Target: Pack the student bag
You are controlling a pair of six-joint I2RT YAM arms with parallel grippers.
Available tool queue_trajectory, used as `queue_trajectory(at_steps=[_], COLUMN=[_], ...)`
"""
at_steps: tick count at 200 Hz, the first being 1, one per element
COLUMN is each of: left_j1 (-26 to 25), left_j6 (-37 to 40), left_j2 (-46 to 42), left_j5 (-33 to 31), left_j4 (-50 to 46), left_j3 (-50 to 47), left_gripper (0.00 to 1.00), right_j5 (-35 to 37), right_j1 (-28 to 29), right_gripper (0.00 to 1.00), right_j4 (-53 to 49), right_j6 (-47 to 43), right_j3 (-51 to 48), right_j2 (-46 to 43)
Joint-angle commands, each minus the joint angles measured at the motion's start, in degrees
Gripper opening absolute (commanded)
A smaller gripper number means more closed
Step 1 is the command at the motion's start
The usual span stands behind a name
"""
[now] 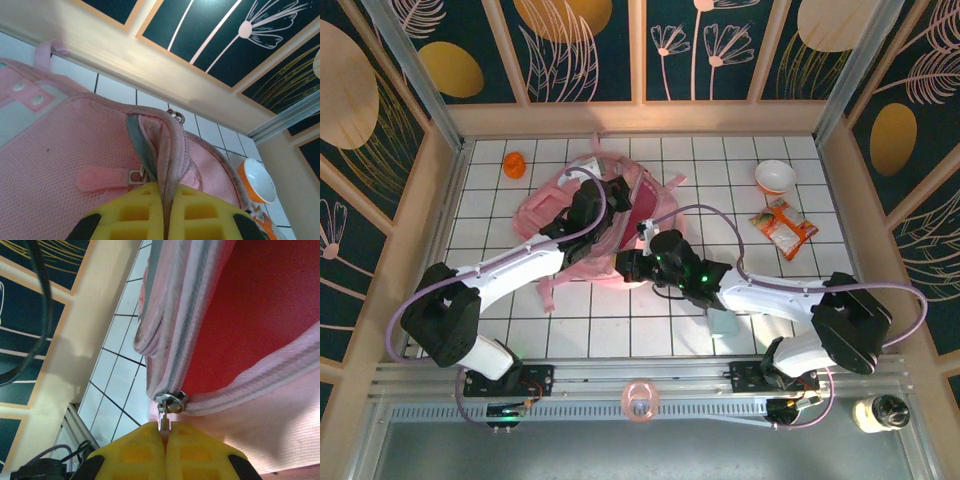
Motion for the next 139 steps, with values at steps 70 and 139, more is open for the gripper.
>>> queue_trajectory(at_steps=[70, 139], left_j1=[1.0, 1.8], left_j6=[10.6, 27.8], left_j2=[-4.3, -9.7], left_j5=[2.4, 14.2], left_j4=[9.3, 6.0], left_j3=[4.3, -2.3], left_gripper=[0.00, 0.00], right_j5=[0.4, -1.7], right_j1=[2.9, -8.4], right_gripper=[0.30, 0.43], right_j4=[0.8, -0.4], right_j6=[-5.9, -2.5], right_j3=[-1.9, -6.5], right_j2=[-8.4, -21.2])
